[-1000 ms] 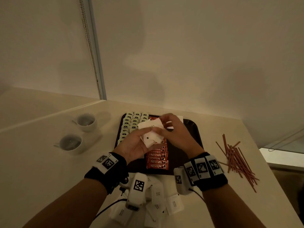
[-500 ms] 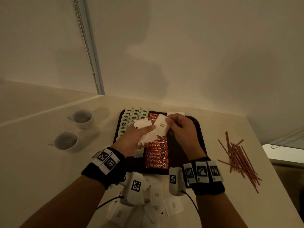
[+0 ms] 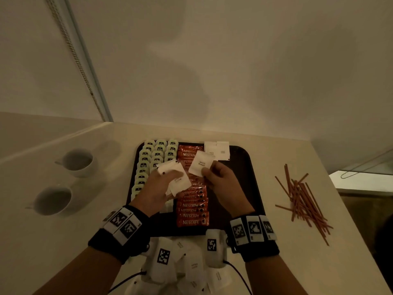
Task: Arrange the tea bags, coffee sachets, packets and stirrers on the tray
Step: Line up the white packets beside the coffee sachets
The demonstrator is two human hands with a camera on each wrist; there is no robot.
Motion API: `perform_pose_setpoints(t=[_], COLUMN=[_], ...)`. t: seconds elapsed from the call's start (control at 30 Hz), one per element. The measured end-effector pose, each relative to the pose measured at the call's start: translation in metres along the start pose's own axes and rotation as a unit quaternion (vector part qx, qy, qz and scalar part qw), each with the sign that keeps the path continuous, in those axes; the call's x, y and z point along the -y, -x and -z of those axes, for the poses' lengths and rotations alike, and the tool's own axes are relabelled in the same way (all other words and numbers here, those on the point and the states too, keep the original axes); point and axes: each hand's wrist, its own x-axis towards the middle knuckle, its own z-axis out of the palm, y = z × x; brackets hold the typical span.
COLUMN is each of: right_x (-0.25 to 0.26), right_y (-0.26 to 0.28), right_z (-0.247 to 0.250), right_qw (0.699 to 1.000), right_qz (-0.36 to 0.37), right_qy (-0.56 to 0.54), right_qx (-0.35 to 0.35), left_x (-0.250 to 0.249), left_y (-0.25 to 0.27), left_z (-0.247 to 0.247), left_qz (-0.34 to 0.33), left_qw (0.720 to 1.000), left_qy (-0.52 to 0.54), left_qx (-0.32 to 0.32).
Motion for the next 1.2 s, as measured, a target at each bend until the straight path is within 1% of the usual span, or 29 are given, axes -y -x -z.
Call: perform_pose_setpoints(t=[0.07,0.13,0.23,0.3,0.43,0.6,0.77,0.9,1.0,1.2], right_x=[-0.005,-0.011,-0.021,-0.027,-0.038,-0.043,-0.045,-0.044,-0.045,-0.049], right_y=[-0.017,-0.040,-0.077,-0.099,-0.130,-0.148,-0.153,-0.153,-0.154,-0.157], right_z=[0.021,0.047,0.082,0.097,0.114,0.115,0.110,0.107,0.104,0.101], right_qw=[0.999,0.993,0.968,0.947,0.916,0.900,0.899,0.902,0.900,0.895], right_qz=[-0.005,-0.009,-0.008,-0.022,-0.061,-0.065,-0.070,-0.075,-0.073,-0.066], right_qy=[-0.010,0.046,0.145,0.219,0.320,0.362,0.370,0.352,0.353,0.352], right_qx=[-0.033,-0.104,-0.205,-0.233,-0.234,-0.235,-0.225,-0.238,-0.245,-0.266], left_x=[-0.002,-0.006,-0.011,-0.014,-0.017,-0.019,-0.020,-0.020,-0.021,-0.023], left_y=[-0.005,-0.009,-0.013,-0.016,-0.021,-0.025,-0.025,-0.024,-0.023,-0.021], left_z=[0.006,0.012,0.019,0.022,0.028,0.034,0.036,0.036,0.035,0.034], left_qz=[0.028,0.038,0.034,0.028,0.036,0.033,0.035,0.046,0.063,0.075], left_qw=[0.999,0.997,0.997,0.998,0.998,0.997,0.997,0.996,0.994,0.991], left_qy=[0.043,0.061,0.058,0.047,0.048,0.064,0.065,0.072,0.085,0.108], left_qx=[0.014,0.026,0.024,0.020,0.015,-0.009,-0.007,0.003,0.014,0.032])
